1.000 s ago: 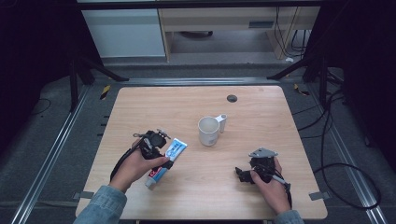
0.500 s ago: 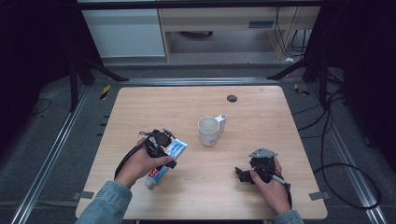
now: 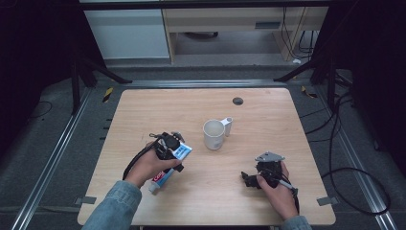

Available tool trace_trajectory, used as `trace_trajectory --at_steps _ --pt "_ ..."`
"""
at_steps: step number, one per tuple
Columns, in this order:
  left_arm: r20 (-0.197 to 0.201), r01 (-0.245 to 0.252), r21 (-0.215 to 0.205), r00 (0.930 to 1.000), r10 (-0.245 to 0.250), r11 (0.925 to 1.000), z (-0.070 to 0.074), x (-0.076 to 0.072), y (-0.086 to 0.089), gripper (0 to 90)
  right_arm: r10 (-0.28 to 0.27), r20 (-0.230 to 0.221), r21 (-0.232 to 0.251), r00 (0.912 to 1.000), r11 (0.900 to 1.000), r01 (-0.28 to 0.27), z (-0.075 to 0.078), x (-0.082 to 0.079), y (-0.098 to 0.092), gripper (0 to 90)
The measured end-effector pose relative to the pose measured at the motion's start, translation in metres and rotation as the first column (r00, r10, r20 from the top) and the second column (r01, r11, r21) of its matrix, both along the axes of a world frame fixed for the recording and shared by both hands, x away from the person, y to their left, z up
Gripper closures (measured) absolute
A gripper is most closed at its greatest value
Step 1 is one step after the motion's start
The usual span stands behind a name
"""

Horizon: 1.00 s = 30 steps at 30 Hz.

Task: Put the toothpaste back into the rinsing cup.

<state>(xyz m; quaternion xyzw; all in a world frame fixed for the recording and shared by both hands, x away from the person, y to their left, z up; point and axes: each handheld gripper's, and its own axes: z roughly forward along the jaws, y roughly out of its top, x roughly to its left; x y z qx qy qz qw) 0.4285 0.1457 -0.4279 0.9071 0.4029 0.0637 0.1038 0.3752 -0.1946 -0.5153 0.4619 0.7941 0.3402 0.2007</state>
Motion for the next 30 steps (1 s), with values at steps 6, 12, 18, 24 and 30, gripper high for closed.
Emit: trace_trajectory --at_steps 6,12,18,24,30 --pt "-0.003 0.001 0.007 1.0000 -0.001 1.0000 0.000 0.002 -0.002 20.8 0.002 0.001 -0.002 1.0000 1.000 -0.002 0.000 0.000 0.000 0.5" --pt "-0.013 0.003 0.010 0.9999 -0.003 0.9999 -0.001 0.003 -0.003 24.5 0.001 0.000 -0.002 1.0000 1.000 -0.001 0.000 0.000 0.000 0.5" --pt "-0.029 -0.010 0.018 0.9995 0.011 0.9998 -0.003 0.007 -0.001 29.2 0.000 0.000 -0.001 1.0000 1.000 0.000 0.000 0.000 0.000 0.5" --pt "-0.045 -0.012 0.030 0.9989 0.013 0.9995 -0.005 0.010 -0.001 33.3 0.000 0.000 -0.001 1.0000 1.000 0.000 0.000 0.000 0.000 0.5" --pt "-0.065 -0.016 0.040 0.9977 0.019 0.9991 -0.008 0.014 -0.002 38.5 0.000 0.000 -0.001 1.0000 1.000 0.000 0.000 0.000 0.000 0.5"
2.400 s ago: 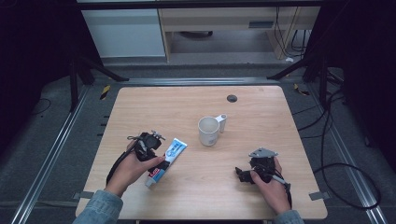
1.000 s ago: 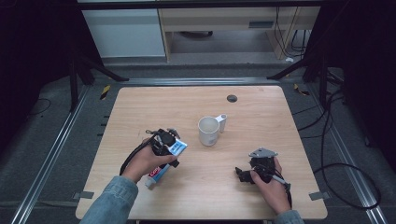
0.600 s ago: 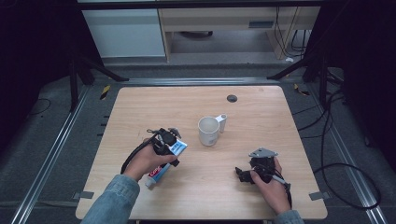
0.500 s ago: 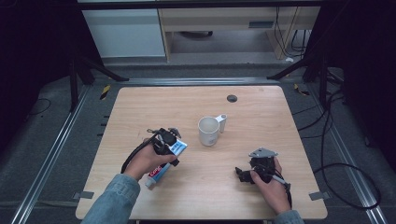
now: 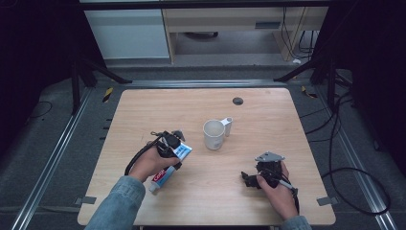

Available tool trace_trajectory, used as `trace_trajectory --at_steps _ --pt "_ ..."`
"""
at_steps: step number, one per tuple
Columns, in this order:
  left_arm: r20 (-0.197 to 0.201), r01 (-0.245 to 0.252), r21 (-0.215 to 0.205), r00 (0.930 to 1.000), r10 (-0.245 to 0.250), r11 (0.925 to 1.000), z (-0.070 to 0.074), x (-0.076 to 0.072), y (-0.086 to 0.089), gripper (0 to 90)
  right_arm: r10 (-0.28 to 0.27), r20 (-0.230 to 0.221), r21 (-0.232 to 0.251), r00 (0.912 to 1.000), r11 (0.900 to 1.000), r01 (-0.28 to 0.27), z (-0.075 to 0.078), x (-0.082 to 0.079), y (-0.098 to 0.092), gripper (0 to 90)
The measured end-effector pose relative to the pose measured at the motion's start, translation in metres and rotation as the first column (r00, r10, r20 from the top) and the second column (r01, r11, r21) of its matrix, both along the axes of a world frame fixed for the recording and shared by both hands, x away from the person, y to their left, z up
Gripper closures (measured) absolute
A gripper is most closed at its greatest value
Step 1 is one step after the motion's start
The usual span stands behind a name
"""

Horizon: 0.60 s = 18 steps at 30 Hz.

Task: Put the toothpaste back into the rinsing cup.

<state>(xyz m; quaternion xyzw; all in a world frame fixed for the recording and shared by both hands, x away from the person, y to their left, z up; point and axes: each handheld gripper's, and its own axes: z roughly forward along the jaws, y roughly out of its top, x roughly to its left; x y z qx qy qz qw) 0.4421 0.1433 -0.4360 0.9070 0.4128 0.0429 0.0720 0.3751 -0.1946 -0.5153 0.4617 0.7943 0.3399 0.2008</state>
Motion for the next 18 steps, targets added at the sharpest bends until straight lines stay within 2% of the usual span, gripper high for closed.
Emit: trace_trajectory --at_steps 3,11,13,18 --pt "-0.015 -0.013 0.019 0.9998 0.014 0.9997 -0.007 0.005 -0.004 41.1 0.000 0.000 0.000 1.0000 1.000 0.000 0.000 0.000 0.000 0.5" --pt "-0.022 -0.042 0.051 0.9988 0.043 0.9978 -0.016 0.016 -0.003 42.8 -0.001 0.000 -0.001 1.0000 1.000 0.001 0.000 0.000 0.000 0.5" --pt "-0.034 -0.045 0.051 0.9983 0.047 0.9977 -0.020 0.018 -0.002 43.1 -0.001 0.000 0.000 1.0000 1.000 0.001 0.000 0.000 0.000 0.5" --pt "-0.026 -0.051 0.054 0.9983 0.052 0.9973 -0.023 0.018 -0.003 43.1 -0.001 0.000 -0.001 1.0000 1.000 0.001 0.000 0.000 0.000 0.5"
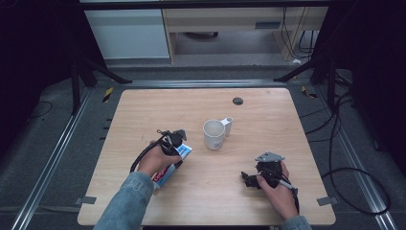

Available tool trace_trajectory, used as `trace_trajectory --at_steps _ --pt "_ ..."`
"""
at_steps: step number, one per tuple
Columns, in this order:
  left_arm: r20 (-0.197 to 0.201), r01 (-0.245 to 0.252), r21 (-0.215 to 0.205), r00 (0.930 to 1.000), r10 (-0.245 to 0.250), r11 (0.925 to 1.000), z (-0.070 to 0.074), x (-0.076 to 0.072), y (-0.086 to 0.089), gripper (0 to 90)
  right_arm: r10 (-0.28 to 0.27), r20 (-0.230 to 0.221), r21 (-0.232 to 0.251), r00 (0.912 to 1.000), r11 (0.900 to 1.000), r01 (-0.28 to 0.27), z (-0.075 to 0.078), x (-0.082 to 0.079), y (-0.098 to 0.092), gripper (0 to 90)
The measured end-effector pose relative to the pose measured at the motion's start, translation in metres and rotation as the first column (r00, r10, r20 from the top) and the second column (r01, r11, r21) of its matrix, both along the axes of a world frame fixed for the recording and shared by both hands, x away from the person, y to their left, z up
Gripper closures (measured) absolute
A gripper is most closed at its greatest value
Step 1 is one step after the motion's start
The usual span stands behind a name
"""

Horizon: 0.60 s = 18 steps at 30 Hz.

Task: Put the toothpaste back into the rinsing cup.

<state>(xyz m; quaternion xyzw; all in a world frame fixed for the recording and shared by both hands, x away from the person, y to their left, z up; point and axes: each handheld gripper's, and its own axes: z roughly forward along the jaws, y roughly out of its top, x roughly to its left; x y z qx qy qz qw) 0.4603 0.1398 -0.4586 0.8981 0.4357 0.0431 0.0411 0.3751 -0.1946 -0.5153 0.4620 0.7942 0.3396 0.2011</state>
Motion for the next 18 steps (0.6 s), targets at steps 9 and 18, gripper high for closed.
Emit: trace_trajectory --at_steps 9,18 --pt "-0.004 -0.011 -0.005 0.9999 0.011 0.9999 -0.0037 0.0021 0.0002 44.3 0.000 0.000 0.001 1.0000 1.000 0.000 0.0000 0.0000 0.0000 0.5" --pt "-0.009 -0.016 0.003 0.9998 0.016 0.9999 -0.0068 0.0036 -0.0012 45.6 0.001 0.000 0.001 1.0000 1.000 -0.001 0.0000 -0.0001 0.0000 0.5"
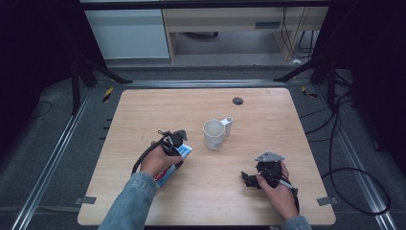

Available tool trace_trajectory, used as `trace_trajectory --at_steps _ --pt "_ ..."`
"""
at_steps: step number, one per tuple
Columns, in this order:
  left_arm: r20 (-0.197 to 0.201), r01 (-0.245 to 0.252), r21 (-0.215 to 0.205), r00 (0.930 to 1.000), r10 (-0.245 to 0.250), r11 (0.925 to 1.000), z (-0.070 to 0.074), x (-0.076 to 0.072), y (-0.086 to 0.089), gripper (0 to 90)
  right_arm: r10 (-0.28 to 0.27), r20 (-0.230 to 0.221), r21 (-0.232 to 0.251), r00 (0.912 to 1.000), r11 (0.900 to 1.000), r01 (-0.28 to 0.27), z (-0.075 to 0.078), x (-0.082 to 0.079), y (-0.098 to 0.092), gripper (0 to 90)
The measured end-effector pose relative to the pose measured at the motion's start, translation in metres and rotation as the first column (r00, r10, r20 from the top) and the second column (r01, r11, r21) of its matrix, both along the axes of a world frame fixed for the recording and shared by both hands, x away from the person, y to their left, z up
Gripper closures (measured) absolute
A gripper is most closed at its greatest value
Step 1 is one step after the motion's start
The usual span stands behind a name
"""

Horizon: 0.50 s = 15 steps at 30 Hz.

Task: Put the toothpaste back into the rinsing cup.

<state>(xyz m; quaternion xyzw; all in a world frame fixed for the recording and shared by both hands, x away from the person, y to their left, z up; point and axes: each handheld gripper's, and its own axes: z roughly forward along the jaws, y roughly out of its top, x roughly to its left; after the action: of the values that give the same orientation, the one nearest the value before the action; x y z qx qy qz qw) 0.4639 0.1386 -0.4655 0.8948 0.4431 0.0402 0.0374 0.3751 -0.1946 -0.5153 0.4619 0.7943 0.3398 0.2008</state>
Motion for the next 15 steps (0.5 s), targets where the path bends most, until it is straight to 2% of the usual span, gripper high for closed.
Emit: trace_trajectory --at_steps 5,9,15 --pt "-0.001 0.022 0.001 0.9998 -0.022 0.9998 0.0004 -0.0011 -0.0011 48.9 0.000 0.000 -0.001 1.0000 1.000 0.000 0.0000 0.0000 0.0000 0.5" --pt "0.004 0.022 -0.007 0.9998 -0.022 0.9997 0.0010 -0.0024 -0.0009 53.3 0.001 0.003 -0.002 1.0000 1.000 -0.001 -0.0001 0.0002 -0.0002 0.5" --pt "0.036 0.055 -0.005 0.9979 -0.054 0.9985 0.0076 -0.0072 -0.0007 68.1 0.000 0.000 0.000 1.0000 1.000 0.000 0.0000 0.0000 0.0000 0.5"
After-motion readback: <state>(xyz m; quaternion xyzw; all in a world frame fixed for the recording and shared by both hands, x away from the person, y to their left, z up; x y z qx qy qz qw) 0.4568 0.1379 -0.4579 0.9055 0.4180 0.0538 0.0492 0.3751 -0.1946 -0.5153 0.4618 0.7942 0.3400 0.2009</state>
